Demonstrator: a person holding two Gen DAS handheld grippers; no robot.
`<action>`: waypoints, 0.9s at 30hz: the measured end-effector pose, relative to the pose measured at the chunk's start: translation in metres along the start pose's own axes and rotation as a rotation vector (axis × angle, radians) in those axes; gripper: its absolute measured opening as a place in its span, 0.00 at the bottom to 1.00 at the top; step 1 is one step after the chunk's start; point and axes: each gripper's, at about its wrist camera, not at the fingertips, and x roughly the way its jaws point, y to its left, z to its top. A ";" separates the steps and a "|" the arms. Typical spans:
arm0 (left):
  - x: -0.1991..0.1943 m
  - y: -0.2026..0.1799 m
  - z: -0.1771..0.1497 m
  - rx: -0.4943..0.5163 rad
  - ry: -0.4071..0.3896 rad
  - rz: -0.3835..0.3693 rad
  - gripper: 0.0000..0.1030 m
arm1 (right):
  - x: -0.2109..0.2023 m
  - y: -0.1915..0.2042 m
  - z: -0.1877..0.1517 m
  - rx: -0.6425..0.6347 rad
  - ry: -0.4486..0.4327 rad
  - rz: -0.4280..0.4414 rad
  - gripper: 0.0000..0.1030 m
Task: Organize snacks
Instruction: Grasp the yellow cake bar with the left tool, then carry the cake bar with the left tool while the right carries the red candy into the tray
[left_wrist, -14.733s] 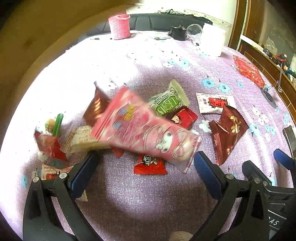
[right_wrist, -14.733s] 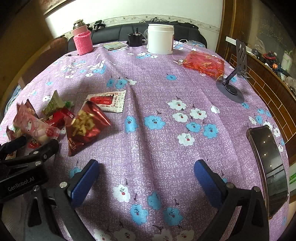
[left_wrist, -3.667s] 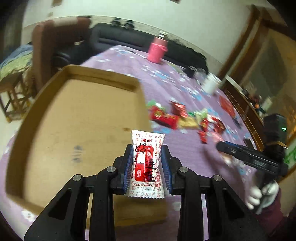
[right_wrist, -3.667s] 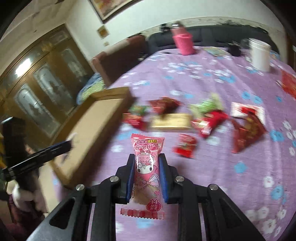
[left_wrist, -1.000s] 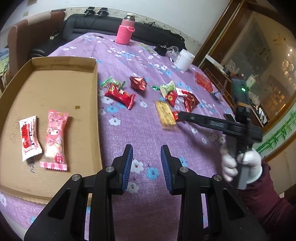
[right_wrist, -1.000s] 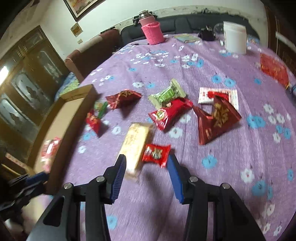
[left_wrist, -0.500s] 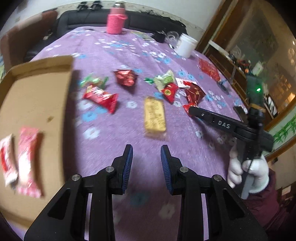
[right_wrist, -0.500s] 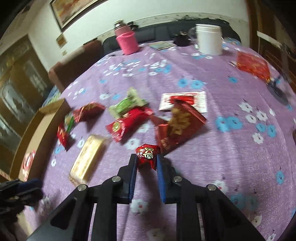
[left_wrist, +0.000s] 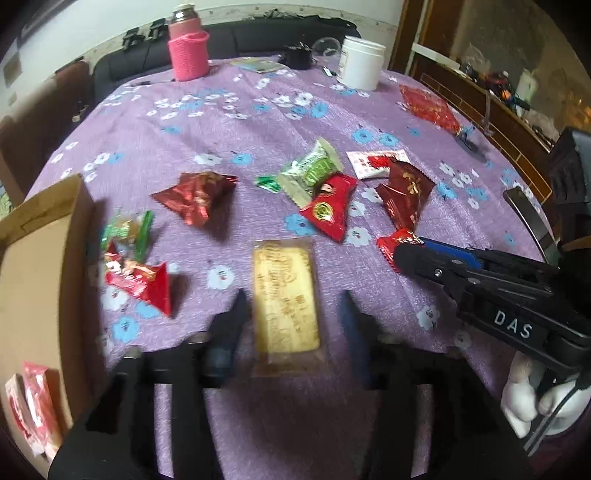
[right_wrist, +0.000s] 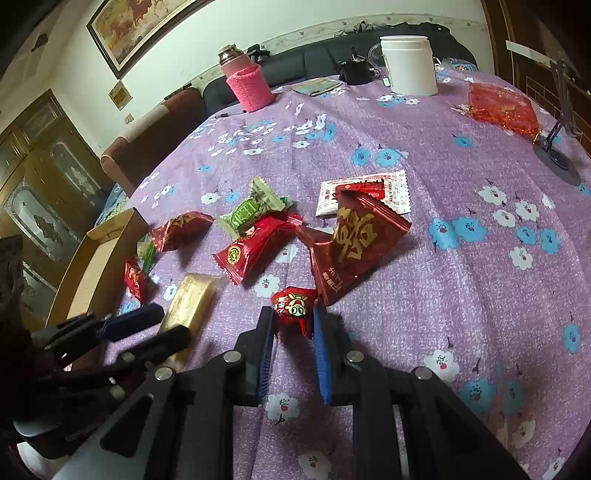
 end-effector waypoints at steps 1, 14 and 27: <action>0.003 -0.002 0.000 0.006 0.007 -0.006 0.60 | 0.000 0.000 0.000 0.000 0.000 0.001 0.24; 0.003 0.007 -0.005 -0.024 -0.047 0.003 0.32 | -0.002 0.001 0.000 0.013 -0.016 0.024 0.24; -0.097 0.099 -0.050 -0.285 -0.217 -0.046 0.32 | -0.008 0.006 0.000 -0.018 -0.066 0.028 0.23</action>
